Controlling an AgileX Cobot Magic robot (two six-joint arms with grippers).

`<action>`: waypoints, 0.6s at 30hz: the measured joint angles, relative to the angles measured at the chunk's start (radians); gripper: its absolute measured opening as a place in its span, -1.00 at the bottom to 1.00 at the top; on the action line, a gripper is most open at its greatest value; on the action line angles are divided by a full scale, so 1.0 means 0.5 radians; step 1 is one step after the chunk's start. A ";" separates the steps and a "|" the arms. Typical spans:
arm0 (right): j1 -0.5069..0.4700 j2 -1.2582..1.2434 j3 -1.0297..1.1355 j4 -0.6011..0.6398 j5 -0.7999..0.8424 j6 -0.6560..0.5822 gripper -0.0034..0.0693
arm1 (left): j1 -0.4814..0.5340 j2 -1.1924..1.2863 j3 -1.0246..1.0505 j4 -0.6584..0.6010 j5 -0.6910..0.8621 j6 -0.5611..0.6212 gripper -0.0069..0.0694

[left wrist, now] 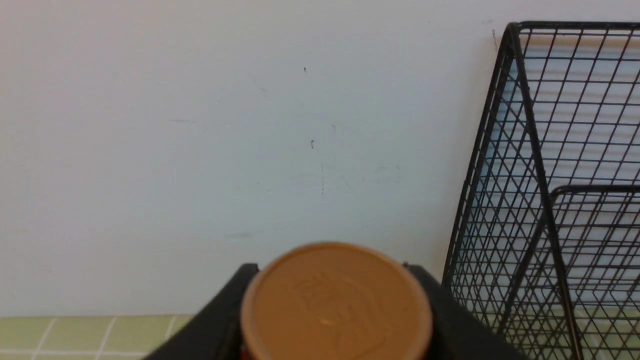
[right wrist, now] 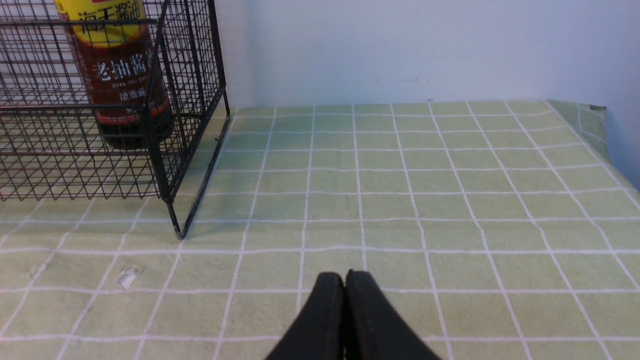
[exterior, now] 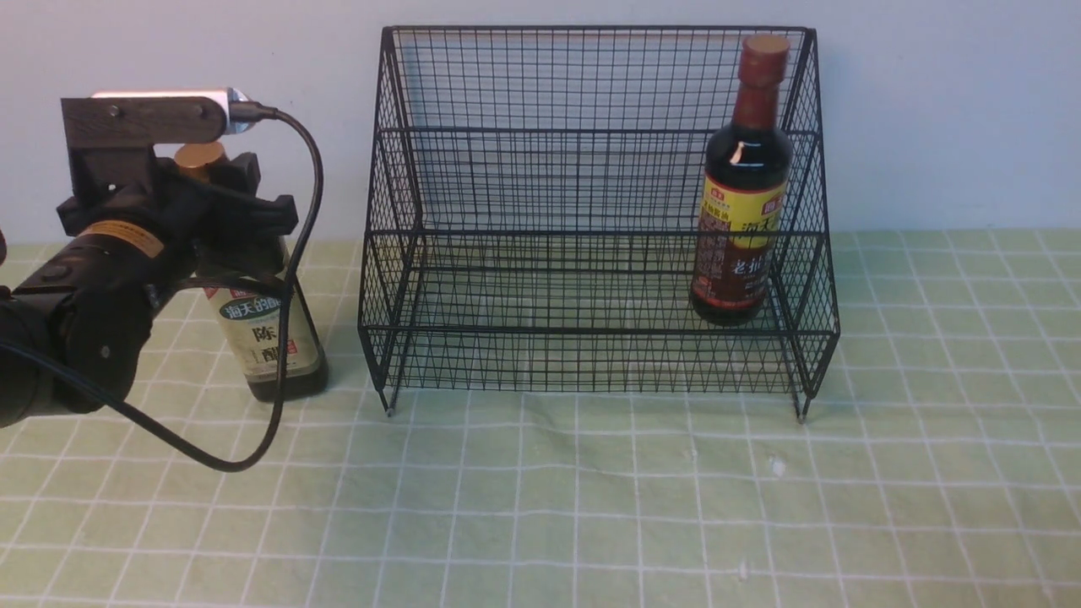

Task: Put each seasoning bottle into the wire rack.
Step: Use the left arm to grab the condiment bottle closest to it, then use the left arm to put the condiment bottle back on the shelf

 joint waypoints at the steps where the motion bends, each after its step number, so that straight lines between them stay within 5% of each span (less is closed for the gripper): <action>1: 0.000 0.000 0.000 0.000 0.000 0.000 -0.94 | 0.000 -0.039 0.007 -0.002 0.060 0.000 -0.02; 18: 0.000 0.000 0.000 0.000 0.000 0.000 -0.94 | -0.025 -0.501 -0.571 -0.144 0.623 0.047 -0.02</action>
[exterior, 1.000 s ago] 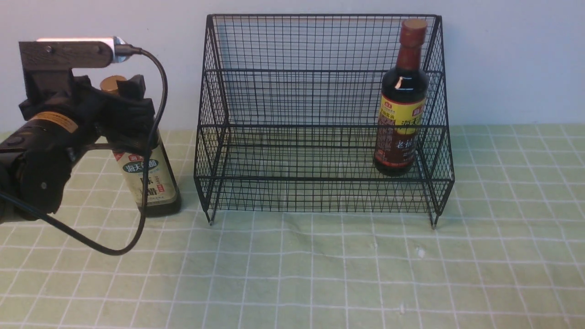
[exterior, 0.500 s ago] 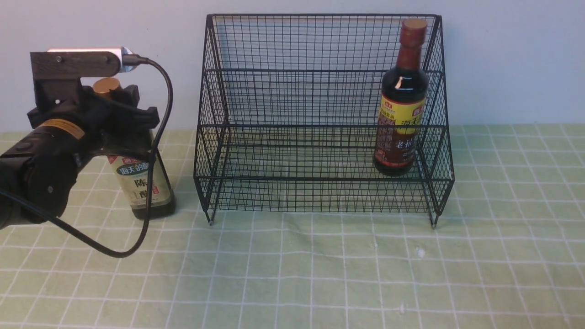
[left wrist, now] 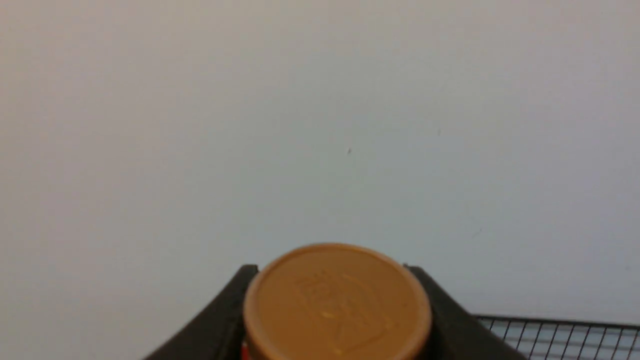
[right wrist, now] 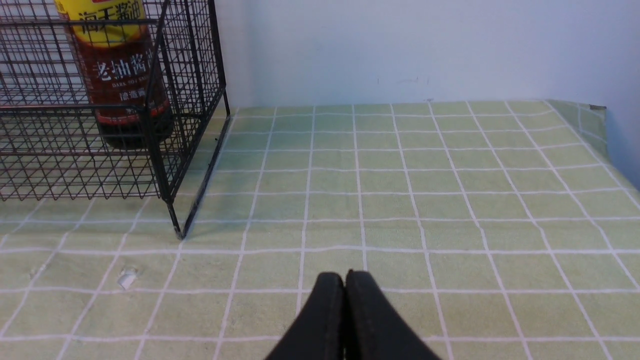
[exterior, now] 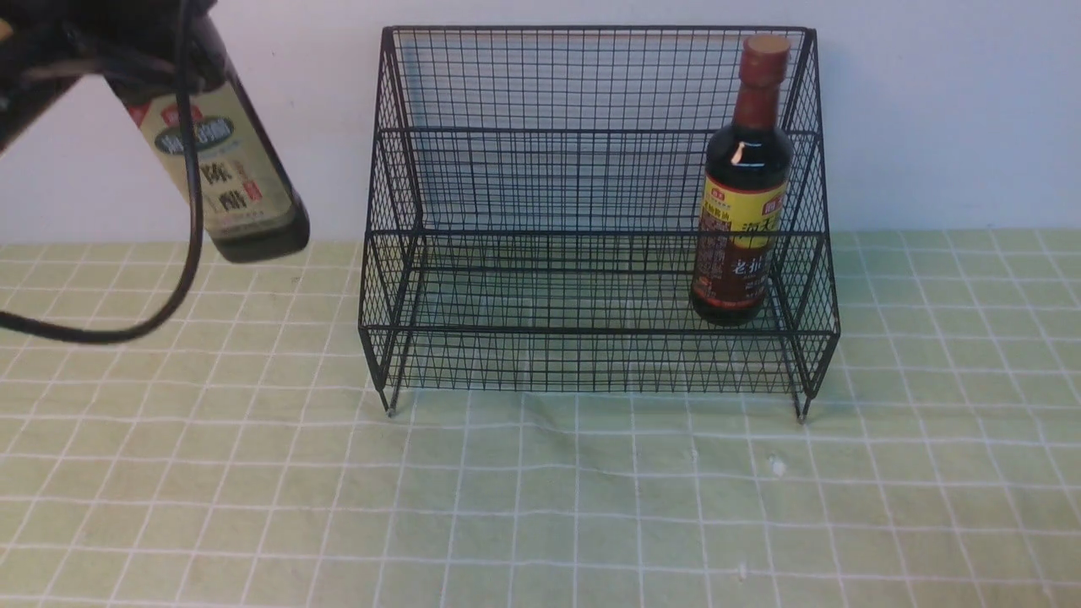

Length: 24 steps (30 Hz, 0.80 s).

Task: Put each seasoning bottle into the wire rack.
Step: Use the left arm to put the condiment bottle back on the shelf

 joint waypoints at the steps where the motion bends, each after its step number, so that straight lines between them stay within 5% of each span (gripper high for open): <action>1: 0.000 0.000 0.000 0.000 0.000 0.000 -0.94 | -0.016 0.000 -0.031 0.000 0.019 0.019 -0.02; 7: 0.000 0.000 0.000 0.000 0.000 0.000 -0.94 | -0.243 0.036 -0.194 -0.086 0.056 0.201 -0.02; 24: 0.000 0.000 0.000 0.000 0.000 0.000 -0.94 | -0.679 0.605 -0.645 -1.109 -0.279 1.199 -0.02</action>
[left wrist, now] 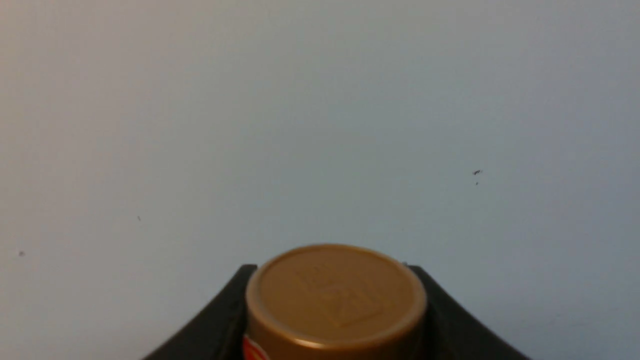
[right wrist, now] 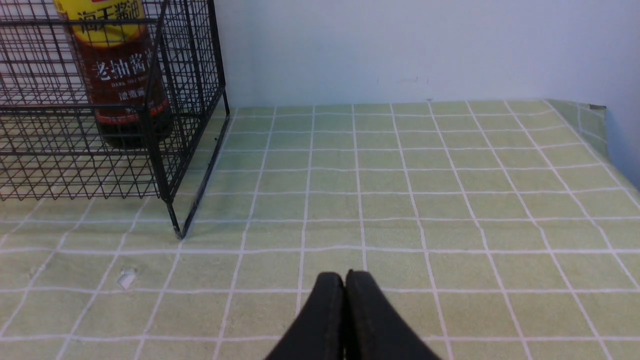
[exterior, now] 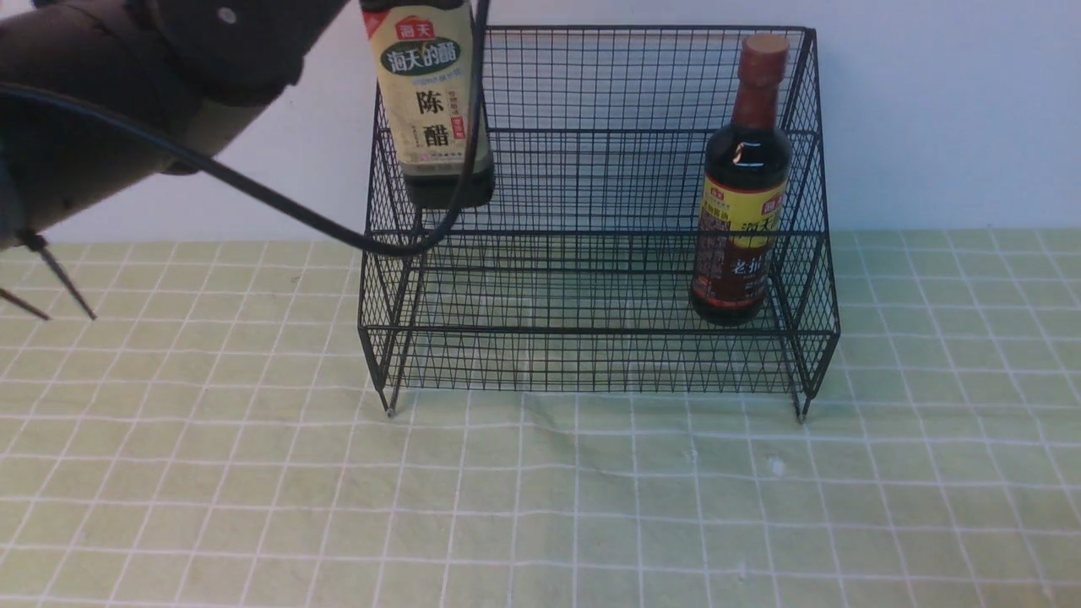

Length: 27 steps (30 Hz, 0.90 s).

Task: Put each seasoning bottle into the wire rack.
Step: Use the left arm to put the condiment bottle back on the shelf

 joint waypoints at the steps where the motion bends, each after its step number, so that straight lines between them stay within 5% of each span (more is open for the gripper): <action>1: 0.000 0.000 0.000 0.000 0.000 0.000 -0.94 | -0.004 0.036 -0.003 -0.027 -0.011 0.033 -0.02; 27: 0.000 0.000 0.000 0.000 0.001 0.000 -0.94 | -0.007 0.273 -0.027 0.077 -0.196 -0.032 -0.02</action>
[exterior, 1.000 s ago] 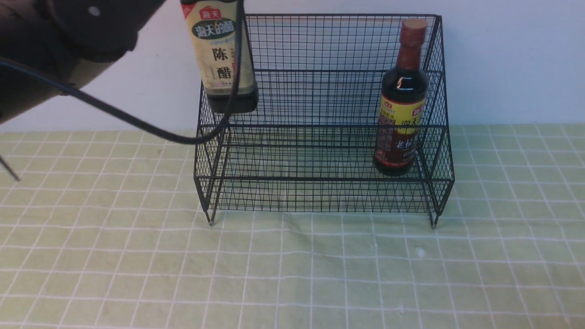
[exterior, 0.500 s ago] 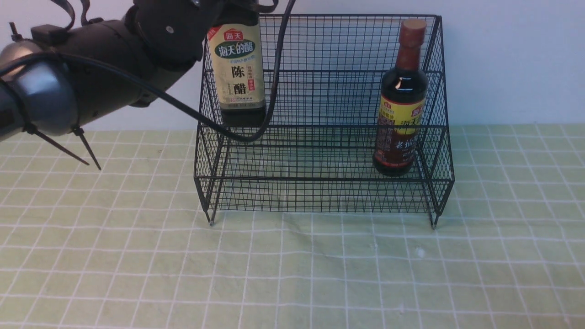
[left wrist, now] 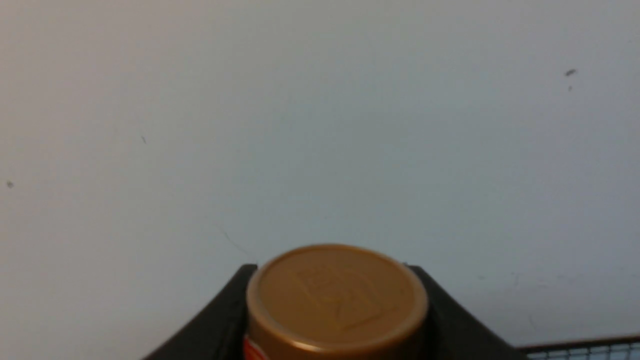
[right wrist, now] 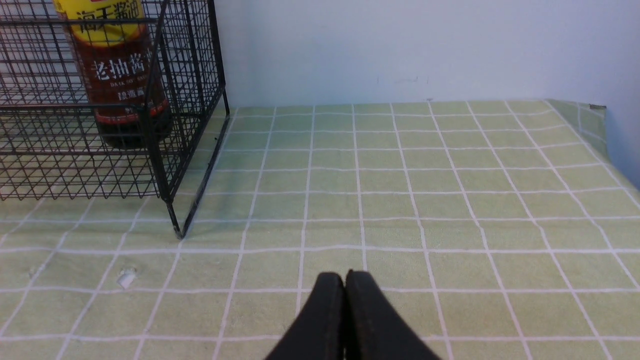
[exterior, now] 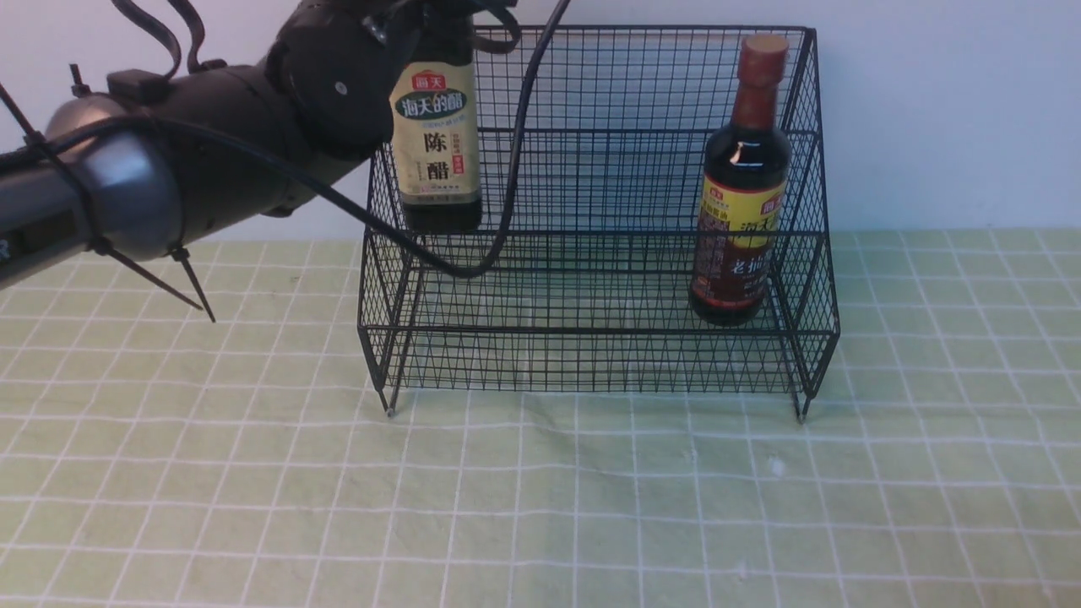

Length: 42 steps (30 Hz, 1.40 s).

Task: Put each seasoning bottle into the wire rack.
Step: Use the left arm to put the condiment bottle back on the shelf

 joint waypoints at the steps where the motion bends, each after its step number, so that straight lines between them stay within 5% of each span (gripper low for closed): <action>1: 0.000 0.000 0.000 0.000 0.000 0.000 -0.94 | 0.000 0.000 0.002 0.008 0.033 -0.036 -0.02; 16: 0.000 0.000 0.000 0.000 0.000 0.000 -0.94 | 0.000 0.132 0.010 0.090 0.609 -0.107 -0.02; 37: 0.000 0.000 0.000 0.000 0.000 0.000 -0.94 | 0.000 0.132 0.008 0.018 0.703 0.142 -0.02; 42: 0.000 0.000 0.000 0.000 0.000 0.000 -0.94 | 0.000 0.130 0.001 0.016 0.707 0.246 0.12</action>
